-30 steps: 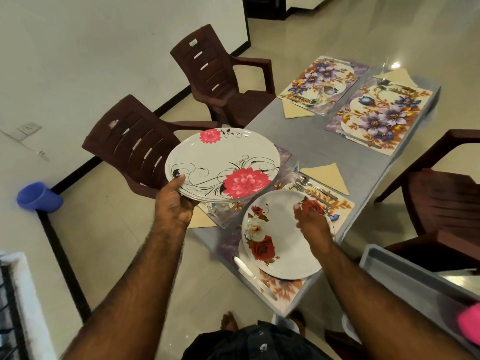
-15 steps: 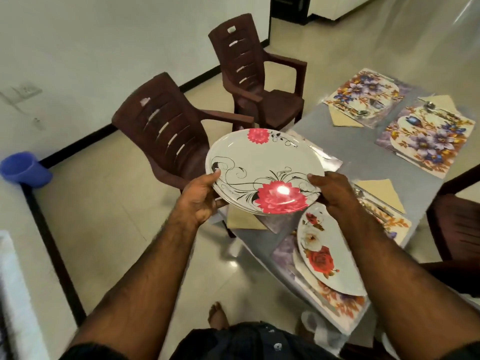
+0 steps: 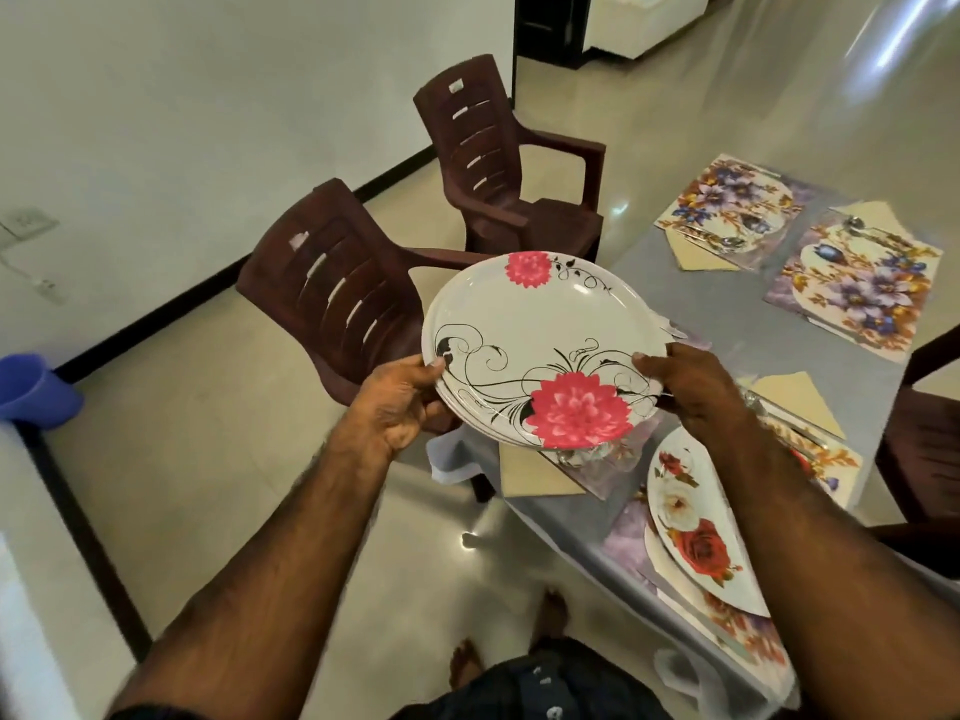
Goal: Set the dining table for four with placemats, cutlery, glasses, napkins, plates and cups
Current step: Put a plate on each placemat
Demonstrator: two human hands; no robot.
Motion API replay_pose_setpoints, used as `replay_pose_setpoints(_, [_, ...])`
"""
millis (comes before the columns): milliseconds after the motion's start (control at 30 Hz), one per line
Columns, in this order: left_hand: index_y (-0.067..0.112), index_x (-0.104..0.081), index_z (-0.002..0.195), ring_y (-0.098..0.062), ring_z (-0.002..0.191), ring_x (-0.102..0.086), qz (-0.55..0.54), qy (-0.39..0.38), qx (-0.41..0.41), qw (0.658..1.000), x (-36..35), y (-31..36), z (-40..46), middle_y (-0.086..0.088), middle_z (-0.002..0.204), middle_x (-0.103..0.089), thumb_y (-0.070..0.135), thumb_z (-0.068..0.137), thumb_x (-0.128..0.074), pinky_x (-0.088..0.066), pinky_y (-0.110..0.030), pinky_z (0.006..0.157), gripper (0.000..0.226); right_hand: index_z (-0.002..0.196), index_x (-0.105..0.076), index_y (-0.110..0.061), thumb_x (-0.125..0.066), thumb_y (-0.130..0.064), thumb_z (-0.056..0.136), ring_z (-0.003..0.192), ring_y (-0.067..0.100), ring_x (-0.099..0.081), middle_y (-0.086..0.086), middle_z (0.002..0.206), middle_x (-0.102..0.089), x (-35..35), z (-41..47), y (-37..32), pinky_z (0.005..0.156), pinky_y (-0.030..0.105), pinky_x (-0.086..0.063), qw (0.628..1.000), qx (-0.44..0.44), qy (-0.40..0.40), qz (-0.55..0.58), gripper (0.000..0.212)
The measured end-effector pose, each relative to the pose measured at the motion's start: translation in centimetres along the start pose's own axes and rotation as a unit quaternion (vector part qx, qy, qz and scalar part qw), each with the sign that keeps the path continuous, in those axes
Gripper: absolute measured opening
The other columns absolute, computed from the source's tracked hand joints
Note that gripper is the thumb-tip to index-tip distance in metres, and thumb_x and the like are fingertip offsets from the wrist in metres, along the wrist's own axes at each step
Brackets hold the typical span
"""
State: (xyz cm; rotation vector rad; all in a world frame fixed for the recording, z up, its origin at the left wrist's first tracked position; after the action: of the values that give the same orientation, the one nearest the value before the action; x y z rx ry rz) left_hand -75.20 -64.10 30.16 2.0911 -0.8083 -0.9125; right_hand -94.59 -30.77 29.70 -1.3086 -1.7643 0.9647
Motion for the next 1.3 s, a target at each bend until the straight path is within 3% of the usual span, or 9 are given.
replay_pose_setpoints(167, [-0.004,-0.071,0.122,-0.028,0.097,-0.077,-0.008,0.041,-0.012,0.999,0.5,-0.4,2.7,-0.019,0.115,-0.077,0.0,0.099,-0.06,-0.067,-0.041,0.075,0.026,0.086,-0.072,-0.004,-0.087,0.008,0.074,0.078,0.031,-0.077,0.01,0.079,-0.078,0.1,3.6,-1.0,0.068,0.04,-0.066,0.999,-0.027,0.022,-0.017,0.023])
replay_pose_setpoints(300, [-0.003,-0.071,0.12,-0.025,0.088,-0.077,-0.019,0.091,-0.012,0.996,1.0,0.0,4.7,-0.017,0.107,-0.078,-0.004,0.098,-0.059,-0.065,-0.035,0.065,0.025,0.096,-0.071,-0.001,-0.091,0.004,0.069,0.083,0.036,-0.078,0.018,0.091,-0.079,1.3,7.2,-1.0,0.079,0.05,-0.065,0.997,-0.061,0.033,-0.03,0.034])
replay_pose_setpoints(467, [-0.003,-0.072,0.113,-0.027,0.083,-0.077,-0.015,0.136,-0.018,0.99,0.0,0.8,7.1,-0.018,0.1,-0.079,-0.007,0.096,-0.06,-0.064,-0.036,0.058,0.021,0.113,-0.066,-0.001,-0.081,0.002,0.084,0.081,0.032,-0.078,0.017,0.09,-0.079,1.1,9.2,-1.3,0.067,0.041,-0.065,0.988,-0.128,-0.04,-0.077,0.033])
replay_pose_setpoints(567, [-0.003,-0.07,0.109,-0.028,0.082,-0.077,-0.031,0.172,-0.006,0.985,-0.4,1.1,9.0,-0.019,0.101,-0.077,-0.009,0.096,-0.06,-0.064,-0.037,0.056,0.017,0.107,-0.07,0.005,-0.084,0.001,0.08,0.074,0.033,-0.075,0.021,0.089,-0.077,3.2,10.3,-2.6,0.069,0.045,-0.066,0.992,-0.098,0.022,-0.076,0.031])
replay_pose_setpoints(700, [0.002,-0.069,0.099,-0.02,0.064,-0.077,-0.023,0.203,-0.026,0.979,-0.7,3.0,11.3,-0.01,0.079,-0.078,-0.011,0.096,-0.059,-0.061,-0.032,0.049,0.016,0.102,-0.068,0.009,-0.079,0.007,0.084,0.063,0.03,-0.068,0.023,0.089,-0.072,6.1,9.9,-2.1,0.039,0.029,-0.056,0.99,-0.096,0.106,-0.009,0.022])
replay_pose_setpoints(867, [0.0,-0.072,0.107,-0.027,0.079,-0.079,0.013,0.26,-0.045,0.965,1.6,5.2,13.2,-0.01,0.089,-0.08,-0.009,0.09,-0.069,-0.065,-0.041,0.059,0.019,0.111,-0.065,0.007,-0.074,0.012,0.086,0.076,0.035,-0.071,0.024,0.098,-0.071,8.4,9.7,3.1,0.042,0.037,-0.059,0.972,-0.141,0.167,0.081,0.027])
replay_pose_setpoints(1067, [0.002,-0.07,0.101,-0.035,0.091,-0.077,0.054,0.335,-0.025,0.94,4.8,5.7,13.8,-0.018,0.104,-0.077,-0.01,0.085,-0.072,-0.065,-0.053,0.077,0.02,0.117,-0.063,0.008,-0.076,0.008,0.085,0.088,0.042,-0.074,0.023,0.105,-0.072,8.6,10.5,9.4,0.076,0.054,-0.065,0.96,-0.212,0.177,0.044,0.035])
replay_pose_setpoints(1233, [0.0,-0.066,0.108,-0.032,0.083,-0.075,0.046,0.361,-0.004,0.931,6.0,4.8,13.8,-0.019,0.103,-0.074,-0.011,0.087,-0.071,-0.064,-0.049,0.075,0.024,0.109,-0.069,0.01,-0.081,-0.001,0.067,0.073,0.04,-0.075,0.021,0.091,-0.075,8.7,12.7,13.7,0.062,0.058,-0.064,0.96,-0.209,0.189,-0.006,0.045])
replay_pose_setpoints(1300, [0.0,-0.065,0.109,-0.03,0.08,-0.076,0.033,0.368,-0.002,0.929,6.3,4.6,13.7,-0.018,0.103,-0.074,-0.01,0.088,-0.071,-0.064,-0.046,0.071,0.024,0.107,-0.069,0.008,-0.081,-0.009,0.067,0.075,0.039,-0.074,0.02,0.093,-0.075,8.8,13.6,15.1,0.054,0.045,-0.063,0.958,-0.211,0.185,-0.053,0.045])
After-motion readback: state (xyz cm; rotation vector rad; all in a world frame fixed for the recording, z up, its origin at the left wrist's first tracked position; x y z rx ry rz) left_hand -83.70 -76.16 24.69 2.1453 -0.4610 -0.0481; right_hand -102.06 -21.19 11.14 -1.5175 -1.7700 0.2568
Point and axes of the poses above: each hand's wrist, its own z-axis towards the middle knuckle, its own x-axis out of the back of the hand, y = z × x, the point moved 10 cm from there along z, towards the middle knuckle
